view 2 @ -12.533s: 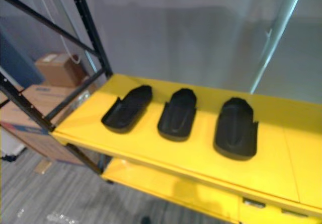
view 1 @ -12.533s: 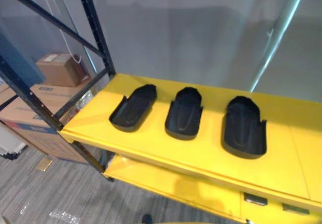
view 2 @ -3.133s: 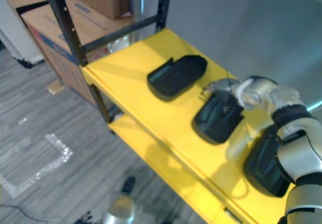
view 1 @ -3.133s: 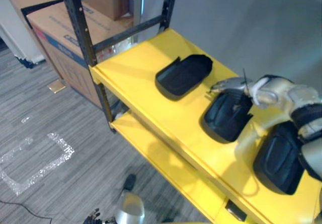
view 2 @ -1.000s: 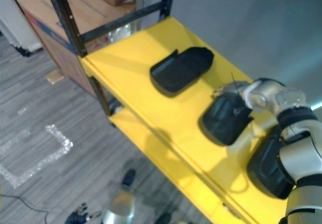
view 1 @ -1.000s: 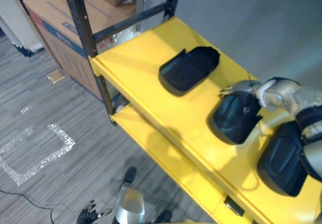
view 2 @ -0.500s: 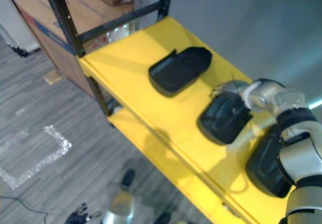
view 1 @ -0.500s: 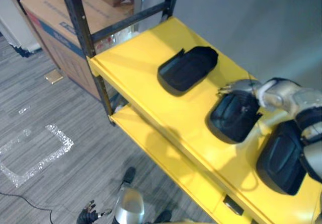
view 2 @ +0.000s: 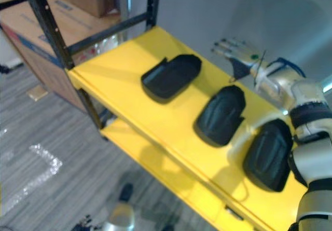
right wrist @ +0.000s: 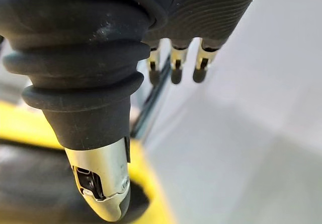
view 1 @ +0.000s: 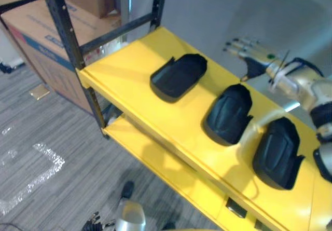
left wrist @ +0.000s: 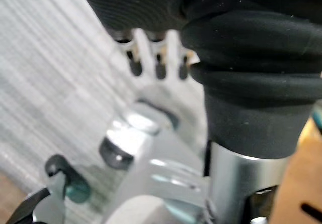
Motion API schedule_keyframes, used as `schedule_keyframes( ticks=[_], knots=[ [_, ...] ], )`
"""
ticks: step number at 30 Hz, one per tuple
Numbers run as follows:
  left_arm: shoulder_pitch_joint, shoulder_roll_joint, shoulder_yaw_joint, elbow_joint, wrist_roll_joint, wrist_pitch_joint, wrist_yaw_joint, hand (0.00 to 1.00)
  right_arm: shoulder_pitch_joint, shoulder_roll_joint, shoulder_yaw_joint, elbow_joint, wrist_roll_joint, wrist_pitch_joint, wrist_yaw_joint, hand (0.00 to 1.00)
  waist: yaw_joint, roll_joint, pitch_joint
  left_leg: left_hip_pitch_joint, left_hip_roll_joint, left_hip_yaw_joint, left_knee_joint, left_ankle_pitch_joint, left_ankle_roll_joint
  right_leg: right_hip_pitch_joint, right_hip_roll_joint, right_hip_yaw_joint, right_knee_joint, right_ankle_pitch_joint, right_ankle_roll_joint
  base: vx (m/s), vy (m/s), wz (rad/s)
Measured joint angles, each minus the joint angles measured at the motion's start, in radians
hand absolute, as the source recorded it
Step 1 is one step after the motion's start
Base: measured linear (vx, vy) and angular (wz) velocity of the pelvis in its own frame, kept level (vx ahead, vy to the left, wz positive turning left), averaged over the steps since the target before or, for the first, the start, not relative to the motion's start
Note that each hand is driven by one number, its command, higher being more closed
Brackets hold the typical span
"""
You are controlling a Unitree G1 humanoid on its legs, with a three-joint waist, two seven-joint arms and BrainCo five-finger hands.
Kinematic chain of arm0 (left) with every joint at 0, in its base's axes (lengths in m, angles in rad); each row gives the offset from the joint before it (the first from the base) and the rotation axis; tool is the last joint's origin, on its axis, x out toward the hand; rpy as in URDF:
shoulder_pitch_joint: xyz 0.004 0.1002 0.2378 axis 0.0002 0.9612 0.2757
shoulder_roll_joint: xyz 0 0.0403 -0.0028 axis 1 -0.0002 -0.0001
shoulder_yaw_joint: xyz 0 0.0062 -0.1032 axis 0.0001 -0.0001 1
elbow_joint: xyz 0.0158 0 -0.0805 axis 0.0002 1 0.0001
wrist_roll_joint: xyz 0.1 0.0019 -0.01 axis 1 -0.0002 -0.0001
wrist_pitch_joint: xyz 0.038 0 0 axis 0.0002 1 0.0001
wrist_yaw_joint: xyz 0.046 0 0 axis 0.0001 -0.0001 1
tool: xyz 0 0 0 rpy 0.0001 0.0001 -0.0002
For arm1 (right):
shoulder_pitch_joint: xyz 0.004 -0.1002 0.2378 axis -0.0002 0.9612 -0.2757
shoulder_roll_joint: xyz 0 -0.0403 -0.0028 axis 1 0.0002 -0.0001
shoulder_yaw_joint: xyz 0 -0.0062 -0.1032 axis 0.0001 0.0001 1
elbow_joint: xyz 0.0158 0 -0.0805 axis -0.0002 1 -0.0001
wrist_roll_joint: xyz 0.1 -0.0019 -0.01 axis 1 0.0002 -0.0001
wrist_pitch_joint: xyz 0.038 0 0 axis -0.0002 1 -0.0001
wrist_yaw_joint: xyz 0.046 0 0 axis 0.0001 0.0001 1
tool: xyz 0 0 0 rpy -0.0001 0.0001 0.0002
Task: Walk over and take plastic housings, then place them on the shelf
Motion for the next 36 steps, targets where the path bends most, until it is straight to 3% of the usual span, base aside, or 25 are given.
schedule_keyframes(
  ticks=[5, 8, 10, 13, 15, 19, 20, 22, 26, 28, 32, 36],
  knots=[
    [0.008, -0.007, -0.026, 0.037, -0.043, 0.019, 0.003, 0.0, -0.001, -0.028, -0.134, -0.054, 0.181, 0.081, -0.075, 0.0, -0.038, 0.041, -0.039, 0.018, 0.003, 0.028, 0.0, -0.003, 0.004, -0.001, 0.0, 0.03, -0.008, 0.006, 0.0, -0.05, 0.015, -0.17],
    [0.017, -0.019, -0.032, 0.057, -0.069, 0.034, 0.009, 0.0, 0.037, -0.029, -0.356, -0.166, 0.379, 0.137, -0.111, 0.0, -0.075, 0.064, -0.056, 0.028, 0.006, 0.056, 0.0, -0.006, 0.008, -0.003, -0.001, 0.063, -0.024, 0.018, 0.001, -0.01, 0.018, -0.28],
    [0.02, -0.024, -0.03, 0.085, -0.074, 0.042, 0.022, 0.0, 0.177, -0.029, -0.575, -0.289, 0.507, 0.169, -0.136, 0.0, -0.099, 0.07, -0.073, 0.042, 0.007, 0.088, -0.001, -0.009, 0.011, -0.004, -0.005, 0.092, -0.029, 0.027, 0.003, 0.02, 0.022, -0.33],
    [0.026, -0.04, -0.016, 0.121, -0.074, 0.043, 0.045, 0.0, 0.412, -0.016, -0.771, -0.412, 0.559, 0.208, -0.159, 0.0, -0.144, 0.075, -0.095, 0.048, 0.005, 0.113, -0.001, -0.013, 0.007, -0.008, -0.005, 0.115, -0.03, 0.036, 0.006, 0.03, 0.013, -0.29],
    [0.04, -0.053, 0.0, 0.143, -0.073, 0.045, 0.052, 0.0, 0.626, 0.068, -0.947, -0.513, 0.596, 0.23, -0.184, 0.0, -0.187, 0.086, -0.106, 0.061, 0.009, 0.149, -0.001, -0.021, 0.005, -0.017, -0.004, 0.147, -0.03, 0.04, 0.008, 0.0, 0.017, -0.49],
    [0.06, -0.087, 0.023, 0.174, -0.063, 0.051, 0.079, 0.0, 0.94, 0.281, -1.213, -0.618, 0.69, 0.226, -0.271, 0.0, -0.259, 0.125, -0.144, 0.064, 0.017, 0.22, -0.001, -0.038, 0.009, -0.062, -0.007, 0.217, -0.03, 0.039, 0.01, 0.01, 0.011, -0.49],
    [0.059, -0.09, 0.022, 0.18, -0.062, 0.051, 0.083, 0.0, 0.977, 0.311, -1.245, -0.623, 0.739, 0.22, -0.269, 0.0, -0.271, 0.13, -0.146, 0.068, 0.017, 0.226, -0.001, -0.04, 0.008, -0.062, -0.008, 0.224, -0.031, 0.039, 0.011, 0.03, 0.004, -0.42],
    [0.056, -0.088, 0.023, 0.196, -0.062, 0.05, 0.105, 0.0, 1.085, 0.449, -1.343, -0.626, 0.975, 0.154, -0.223, 0.0, -0.298, 0.138, -0.152, 0.094, 0.023, 0.259, -0.001, -0.058, 0.0, -0.06, -0.006, 0.256, -0.029, 0.037, 0.009, 0.04, -0.005, -0.42],
    [0.055, -0.089, 0.025, 0.202, -0.071, 0.047, 0.142, 0.0, 1.224, 0.655, -1.38, -0.594, 1.044, 0.098, -0.232, 0.0, -0.324, 0.139, -0.155, 0.094, 0.027, 0.289, -0.001, -0.066, -0.001, -0.083, -0.006, 0.286, -0.021, 0.037, 0.009, 0.04, 0.0, -0.27],
    [0.051, -0.09, 0.017, 0.202, -0.072, 0.036, 0.162, 0.0, 1.243, 0.757, -1.38, -0.477, 1.05, 0.056, -0.271, 0.0, -0.326, 0.139, -0.156, 0.1, 0.022, 0.307, -0.001, -0.072, 0.0, -0.09, -0.013, 0.299, -0.015, 0.039, 0.012, 0.03, 0.029, -0.19],
    [0.047, -0.098, -0.001, 0.202, -0.079, 0.025, 0.196, 0.0, 1.256, 0.865, -1.346, -0.34, 1.084, 0.029, -0.283, 0.0, -0.311, 0.142, -0.156, 0.114, 0.004, 0.307, -0.001, -0.082, 0.009, -0.078, -0.034, 0.296, -0.004, 0.036, 0.014, 0.04, 0.059, 0.02],
    [0.032, -0.106, -0.001, 0.203, -0.083, 0.026, 0.199, 0.0, 1.265, 0.907, -1.227, -0.247, 1.083, 0.039, -0.222, 0.0, -0.276, 0.144, -0.154, 0.119, -0.019, 0.303, -0.002, -0.091, 0.02, -0.07, -0.057, 0.291, -0.002, 0.027, 0.026, 0.03, 0.064, 0.07]
  ],
)
